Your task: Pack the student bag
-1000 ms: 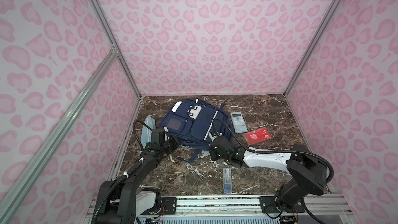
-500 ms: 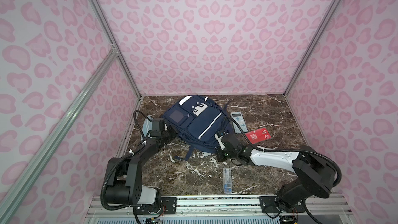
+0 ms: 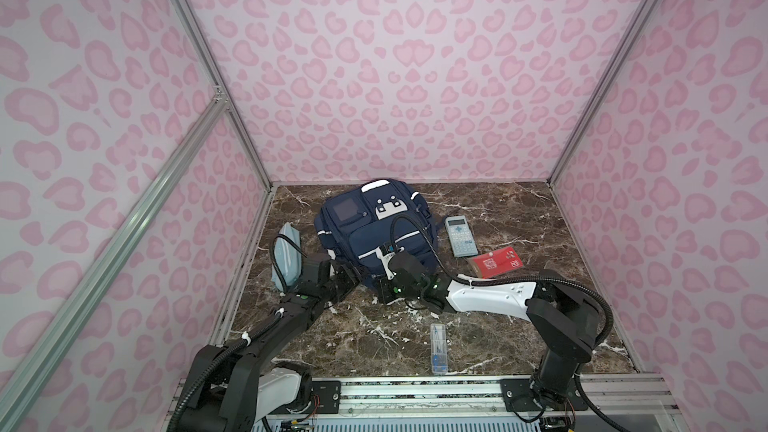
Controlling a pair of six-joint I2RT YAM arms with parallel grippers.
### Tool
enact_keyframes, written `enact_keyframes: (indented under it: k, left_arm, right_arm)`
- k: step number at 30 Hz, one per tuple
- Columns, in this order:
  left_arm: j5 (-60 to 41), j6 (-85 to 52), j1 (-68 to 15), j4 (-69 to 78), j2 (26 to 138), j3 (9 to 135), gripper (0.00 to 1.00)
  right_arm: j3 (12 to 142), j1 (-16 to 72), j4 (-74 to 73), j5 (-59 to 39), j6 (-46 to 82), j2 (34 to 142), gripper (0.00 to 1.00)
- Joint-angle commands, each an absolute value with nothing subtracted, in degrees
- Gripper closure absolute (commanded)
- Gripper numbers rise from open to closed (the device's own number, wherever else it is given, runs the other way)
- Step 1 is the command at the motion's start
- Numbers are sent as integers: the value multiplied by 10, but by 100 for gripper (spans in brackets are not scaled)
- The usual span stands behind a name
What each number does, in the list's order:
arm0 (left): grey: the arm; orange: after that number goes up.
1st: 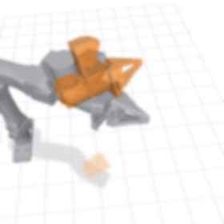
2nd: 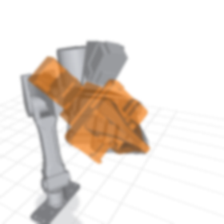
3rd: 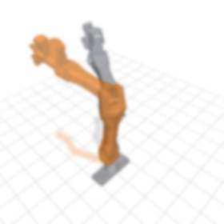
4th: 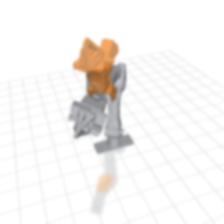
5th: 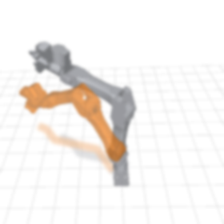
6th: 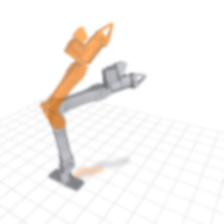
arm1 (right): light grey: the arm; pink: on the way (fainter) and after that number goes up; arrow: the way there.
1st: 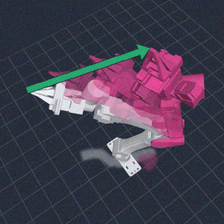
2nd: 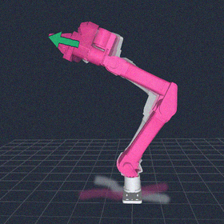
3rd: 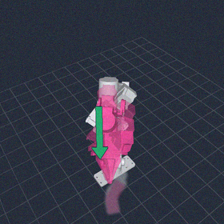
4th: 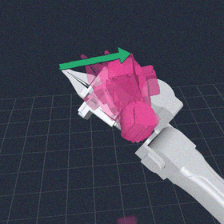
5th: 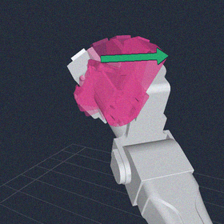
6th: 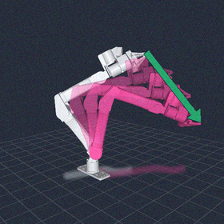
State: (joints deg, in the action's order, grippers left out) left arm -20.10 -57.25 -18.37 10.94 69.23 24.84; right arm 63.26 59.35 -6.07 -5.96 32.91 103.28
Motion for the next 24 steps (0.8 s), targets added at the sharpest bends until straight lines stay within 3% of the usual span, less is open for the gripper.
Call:
enact_keyframes:
  k: [1,2,4,5,7,10,12,13,15,16,20,24]
  left_arm:
    - [-190,-623,-219,196,720,257,29]
    - [-185,-625,-221,206,731,253,35]
    - [-174,-628,-217,209,740,246,68]
    - [-169,-623,-216,205,739,246,78]
    - [-157,-603,-216,171,735,260,81]
    - [-126,-579,-215,135,722,271,66]
    - [-121,-569,-216,138,725,272,65]
    - [-126,-567,-215,147,733,273,69]
    - [-149,-570,-216,164,755,275,92]
    - [-158,-570,-215,170,761,276,97]
    - [-143,-548,-211,135,743,272,97]
    - [-196,-541,-192,138,747,274,97]
  right_arm:
    - [634,607,-80,-61,297,1030,100]
    - [636,611,-77,-59,289,1029,100]
    - [646,613,-56,-57,279,1030,100]
    - [645,612,-51,-55,281,1029,100]
    - [632,610,-54,-54,284,1022,100]
    - [613,605,-54,-52,286,1010,100]
    - [601,602,-61,-57,285,1003,100]
    - [597,602,-62,-60,285,1000,100]
    - [595,598,-58,-70,288,993,100]
    - [593,595,-51,-68,289,990,100]
    - [557,557,-23,-56,294,970,100]
    - [525,523,-4,-54,283,946,100]
